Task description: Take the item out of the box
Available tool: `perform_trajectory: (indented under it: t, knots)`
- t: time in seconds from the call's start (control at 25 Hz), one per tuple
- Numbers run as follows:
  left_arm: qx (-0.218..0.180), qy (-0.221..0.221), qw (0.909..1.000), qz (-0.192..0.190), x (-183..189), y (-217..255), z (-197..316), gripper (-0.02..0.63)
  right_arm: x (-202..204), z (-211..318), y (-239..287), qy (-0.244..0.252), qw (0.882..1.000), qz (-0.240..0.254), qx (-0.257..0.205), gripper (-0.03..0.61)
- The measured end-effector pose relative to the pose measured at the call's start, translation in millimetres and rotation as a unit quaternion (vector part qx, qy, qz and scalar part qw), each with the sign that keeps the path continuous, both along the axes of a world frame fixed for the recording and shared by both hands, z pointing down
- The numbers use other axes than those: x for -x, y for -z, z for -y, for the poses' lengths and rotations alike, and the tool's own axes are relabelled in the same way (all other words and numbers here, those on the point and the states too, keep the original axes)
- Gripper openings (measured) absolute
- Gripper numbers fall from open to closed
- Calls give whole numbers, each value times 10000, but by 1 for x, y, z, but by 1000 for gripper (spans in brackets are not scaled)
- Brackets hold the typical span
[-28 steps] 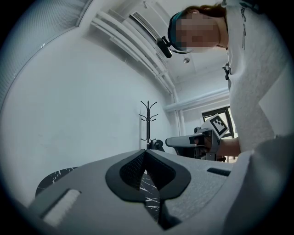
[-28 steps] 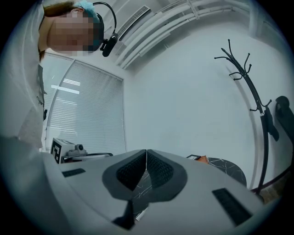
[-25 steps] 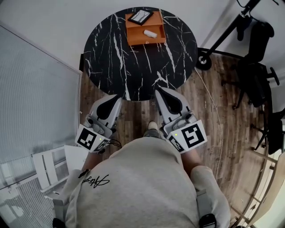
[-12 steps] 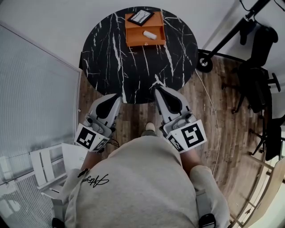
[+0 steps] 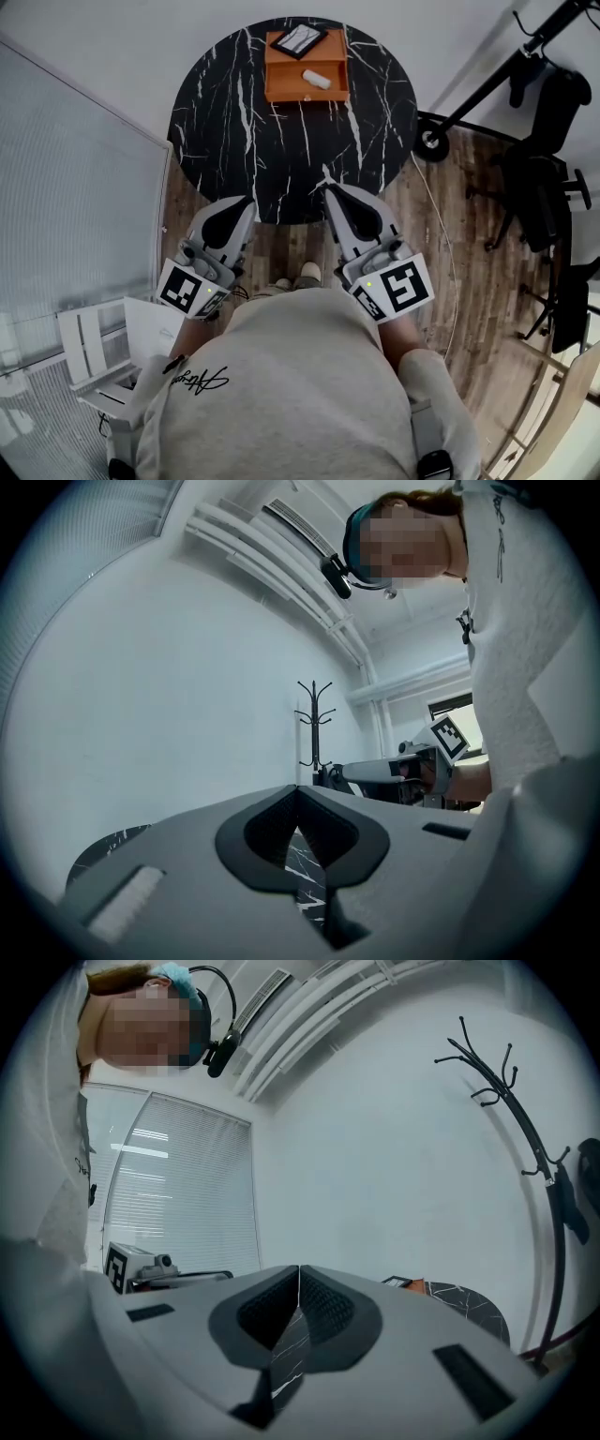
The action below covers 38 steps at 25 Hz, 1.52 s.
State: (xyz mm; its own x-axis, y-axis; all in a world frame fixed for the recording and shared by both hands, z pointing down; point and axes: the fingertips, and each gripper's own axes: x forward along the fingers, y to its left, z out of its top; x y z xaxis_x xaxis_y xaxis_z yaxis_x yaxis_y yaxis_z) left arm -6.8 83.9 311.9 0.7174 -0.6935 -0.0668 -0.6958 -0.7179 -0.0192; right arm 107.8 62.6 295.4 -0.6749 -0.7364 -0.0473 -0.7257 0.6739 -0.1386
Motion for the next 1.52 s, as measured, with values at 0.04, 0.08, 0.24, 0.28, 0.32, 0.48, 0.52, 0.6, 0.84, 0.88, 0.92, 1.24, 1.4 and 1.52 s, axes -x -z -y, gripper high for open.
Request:
perform_trajectory:
  t: [0.04, 0.08, 0.24, 0.28, 0.32, 0.48, 0.52, 0.6, 0.84, 0.88, 0.92, 1.24, 1.4, 1.52]
  knots:
    - [9, 4, 10000, 5, 1, 0, 0, 3, 0, 0, 0, -4, 10000, 13, 8, 11]
    - [9, 10, 10000, 5, 1, 0, 0, 2, 0, 0, -1, -7, 10000, 20, 17, 11]
    - [14, 10, 10000, 23, 5, -1, 2, 3, 1, 1, -3, -29, 10000, 30, 43, 11]
    - [24, 1, 10000, 21, 5, -1, 3, 3, 1, 0, -4, -37, 10000, 31, 49, 11]
    - [36, -5, 10000, 16, 4, -2, 3, 2, 0, -1, -4, -42, 10000, 30, 56, 11]
    - [19, -49, 10000, 0, 0, 1, 4, 3, 2, 0, -4, -9, 10000, 30, 86, 11]
    - [8, -67, 10000, 5, 0, 1, 4, 3, 3, 0, -4, -4, 10000, 32, 91, 11]
    - [18, -80, 10000, 39, 0, -1, 3, 2, 6, -1, -5, 15, 9999, 45, 91, 11]
    - [44, -32, 9999, 86, 2, -1, 4, 3, 6, 1, -2, 91, 9999, 40, 43, 11]
    - [33, -36, 9999, 106, 2, -1, 4, 3, 5, 1, -1, 88, 9999, 48, 36, 11]
    - [19, -37, 9999, 125, 1, 0, 4, 3, 4, 1, -1, 90, 9999, 52, 30, 11]
    - [-33, 140, 9998, 98, -1, 1, -2, 3, 0, -1, -6, 227, 9997, 23, 49, 11]
    - [76, 238, 9996, 92, 4, -4, -8, 2, 2, -2, -8, 280, 9995, 61, 92, 11]
    - [99, 296, 9995, 66, 5, -5, -10, 2, 5, -3, -9, 328, 9994, 70, 109, 11]
